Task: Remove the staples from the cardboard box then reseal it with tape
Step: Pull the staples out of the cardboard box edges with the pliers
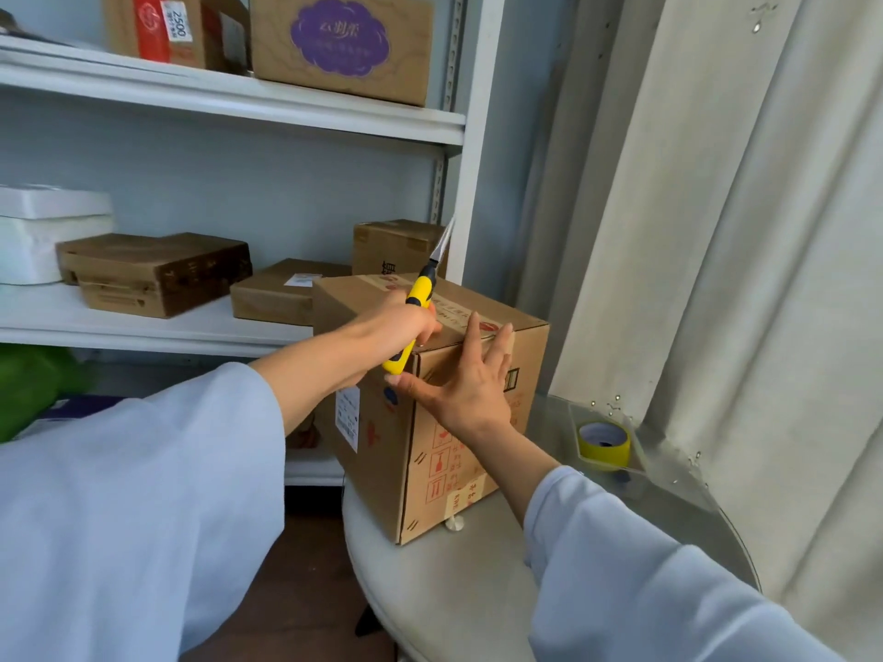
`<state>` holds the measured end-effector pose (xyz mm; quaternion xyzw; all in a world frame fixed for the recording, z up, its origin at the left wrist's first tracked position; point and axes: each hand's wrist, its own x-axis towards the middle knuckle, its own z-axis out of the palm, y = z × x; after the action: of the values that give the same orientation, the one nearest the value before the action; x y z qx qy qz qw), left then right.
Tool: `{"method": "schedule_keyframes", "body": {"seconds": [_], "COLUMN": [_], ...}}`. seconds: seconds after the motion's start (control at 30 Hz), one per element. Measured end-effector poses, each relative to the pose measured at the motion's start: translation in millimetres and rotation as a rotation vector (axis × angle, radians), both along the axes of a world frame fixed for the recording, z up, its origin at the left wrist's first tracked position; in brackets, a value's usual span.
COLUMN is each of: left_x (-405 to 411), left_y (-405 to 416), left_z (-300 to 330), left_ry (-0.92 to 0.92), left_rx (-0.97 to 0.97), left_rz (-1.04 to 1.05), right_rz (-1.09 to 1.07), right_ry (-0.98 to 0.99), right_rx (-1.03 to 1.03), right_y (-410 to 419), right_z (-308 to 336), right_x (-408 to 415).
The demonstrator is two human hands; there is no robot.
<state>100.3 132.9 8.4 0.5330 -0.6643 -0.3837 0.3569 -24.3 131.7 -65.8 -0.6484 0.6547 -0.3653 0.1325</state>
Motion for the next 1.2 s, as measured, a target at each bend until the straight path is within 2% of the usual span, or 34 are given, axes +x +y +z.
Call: {"method": "schedule_keyframes", "body": {"seconds": [0.1,0.2,0.37,0.43,0.5,0.9,1.2], "left_x": [-1,-1,8,10,8,0,-27], "left_y": [1,-9,-14,-9,-5,-9,-30], "left_z": [3,0,-9,-9,-9,-1,-8], "left_ry": [-0.058,-0.124,-0.599,-0.764,-0.848,-1.009,-1.049], "left_rx": [-0.051,-0.168,-0.444,-0.533,-0.579,-0.702,-0.727], "left_rz": [-0.044,-0.027,0.000,-0.060,-0.101,-0.188,-0.208], "right_rz": [-0.059,-0.025,0.190,0.285,0.340,0.235,0.184], "right_ry": [0.053,0.040,-0.070,-0.147,-0.153,-0.032,-0.102], "right_rx": [-0.068,-0.070,-0.097,-0.026,0.057,0.059,0.054], "right_y": [-7,-12,-9,-5,0,-6,-13], "right_z": [-5,-7,-5,-1,3,5,4], "right_x": [1,-15,-58,-80,-95,-111,-137]}}
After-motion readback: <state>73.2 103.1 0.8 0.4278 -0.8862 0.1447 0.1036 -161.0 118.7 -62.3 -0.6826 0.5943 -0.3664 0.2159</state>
